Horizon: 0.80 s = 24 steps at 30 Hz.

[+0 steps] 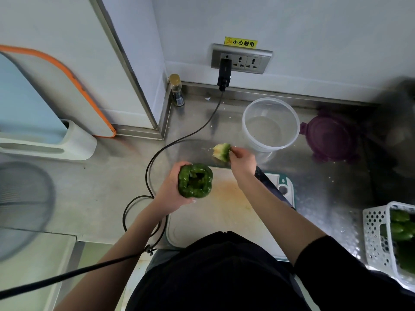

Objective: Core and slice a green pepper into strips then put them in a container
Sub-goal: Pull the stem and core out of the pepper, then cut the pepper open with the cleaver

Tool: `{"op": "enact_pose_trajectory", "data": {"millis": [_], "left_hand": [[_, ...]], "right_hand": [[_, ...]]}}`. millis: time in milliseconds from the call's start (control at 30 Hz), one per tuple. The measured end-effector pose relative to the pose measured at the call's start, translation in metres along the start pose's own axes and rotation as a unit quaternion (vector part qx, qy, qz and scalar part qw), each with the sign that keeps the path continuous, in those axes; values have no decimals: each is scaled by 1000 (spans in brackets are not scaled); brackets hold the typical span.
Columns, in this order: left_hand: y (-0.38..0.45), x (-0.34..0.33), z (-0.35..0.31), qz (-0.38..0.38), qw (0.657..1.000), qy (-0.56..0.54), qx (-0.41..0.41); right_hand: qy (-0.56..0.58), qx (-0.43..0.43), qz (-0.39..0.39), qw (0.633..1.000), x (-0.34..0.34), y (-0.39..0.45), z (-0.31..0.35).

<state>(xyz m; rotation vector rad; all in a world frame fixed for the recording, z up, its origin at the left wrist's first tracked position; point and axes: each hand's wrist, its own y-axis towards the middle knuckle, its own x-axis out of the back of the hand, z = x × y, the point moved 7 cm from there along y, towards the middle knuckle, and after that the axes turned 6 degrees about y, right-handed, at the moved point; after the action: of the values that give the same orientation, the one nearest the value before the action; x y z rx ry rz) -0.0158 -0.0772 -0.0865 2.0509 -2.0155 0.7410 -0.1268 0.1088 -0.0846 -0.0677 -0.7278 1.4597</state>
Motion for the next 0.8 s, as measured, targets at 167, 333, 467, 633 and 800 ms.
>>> {"op": "enact_pose_trajectory", "data": {"millis": [167,333,467,633,800], "left_hand": [[-2,0,-10,-13,999,37,-15],[0,-10,-35,-16,994,95,-45],[-3,-35,-51,41,991,105,-69],[-15,-58,-48,120,990,45,-50],[-20,-53,-41,124,991,-41,37]], "right_hand": [[-3,48,-22,999,38,-22,-6],[43,23,-10,999,70,-53,-23],[187,-70,163,966,46,-73,-41],[66,14,203,977,25,-89,-46],[78,67,147,984,43,-89,-47]]}}
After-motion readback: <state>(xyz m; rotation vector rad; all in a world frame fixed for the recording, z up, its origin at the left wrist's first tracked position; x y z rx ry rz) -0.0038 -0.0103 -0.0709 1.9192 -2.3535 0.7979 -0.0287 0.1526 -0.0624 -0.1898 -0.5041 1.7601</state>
